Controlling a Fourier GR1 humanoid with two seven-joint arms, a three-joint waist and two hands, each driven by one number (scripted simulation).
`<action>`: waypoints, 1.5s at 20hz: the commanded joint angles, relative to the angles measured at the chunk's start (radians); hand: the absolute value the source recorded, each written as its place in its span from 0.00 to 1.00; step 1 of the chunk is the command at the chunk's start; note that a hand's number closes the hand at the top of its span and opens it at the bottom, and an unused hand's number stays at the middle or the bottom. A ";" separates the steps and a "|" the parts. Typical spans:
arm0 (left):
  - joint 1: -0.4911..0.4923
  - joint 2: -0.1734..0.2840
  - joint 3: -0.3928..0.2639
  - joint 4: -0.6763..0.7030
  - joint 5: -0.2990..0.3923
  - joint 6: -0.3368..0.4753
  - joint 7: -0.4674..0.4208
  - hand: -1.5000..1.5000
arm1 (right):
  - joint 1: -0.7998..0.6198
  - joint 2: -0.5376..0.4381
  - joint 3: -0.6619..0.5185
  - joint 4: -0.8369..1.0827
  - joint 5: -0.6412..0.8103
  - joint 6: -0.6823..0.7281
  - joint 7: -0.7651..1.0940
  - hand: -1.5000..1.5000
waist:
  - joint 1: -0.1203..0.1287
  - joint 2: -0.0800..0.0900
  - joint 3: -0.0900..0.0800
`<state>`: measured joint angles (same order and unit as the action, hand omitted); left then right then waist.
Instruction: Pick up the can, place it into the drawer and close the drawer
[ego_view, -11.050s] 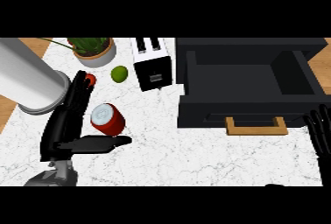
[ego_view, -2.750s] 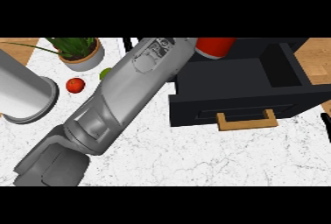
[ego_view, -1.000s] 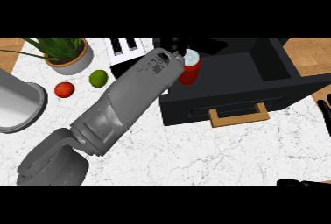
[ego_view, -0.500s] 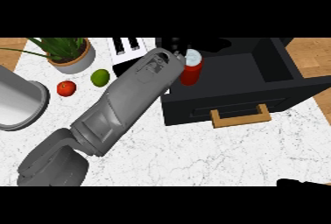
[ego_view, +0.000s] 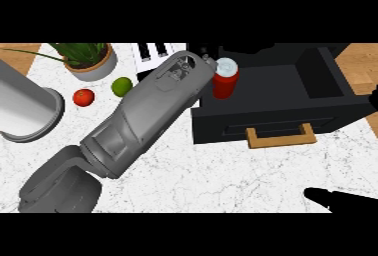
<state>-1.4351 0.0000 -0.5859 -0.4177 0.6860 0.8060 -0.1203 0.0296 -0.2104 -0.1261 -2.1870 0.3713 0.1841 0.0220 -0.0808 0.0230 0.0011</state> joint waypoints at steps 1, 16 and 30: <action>0.014 0.000 -0.012 -0.015 0.017 0.012 -0.024 0.00 | -0.019 -0.050 0.047 0.021 0.147 -0.001 -0.011 0.00 | 0.015 -0.005 0.000; -0.009 0.048 -0.014 -0.104 -0.049 0.039 0.121 0.00 | -0.117 -0.018 0.239 0.460 0.660 -0.258 -0.068 0.00 | 0.097 -0.026 -0.001; 0.164 0.298 -0.051 -0.452 -0.127 0.012 0.320 0.00 | -0.354 0.053 0.126 0.998 0.727 -0.544 -0.146 0.00 | 0.131 -0.025 0.000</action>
<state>-1.3058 0.2476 -0.6265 -0.7954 0.5756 0.8193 0.1494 -0.2866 -0.1767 0.0241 -1.3719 1.0846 -0.2808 -0.0936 0.0394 -0.0177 -0.0150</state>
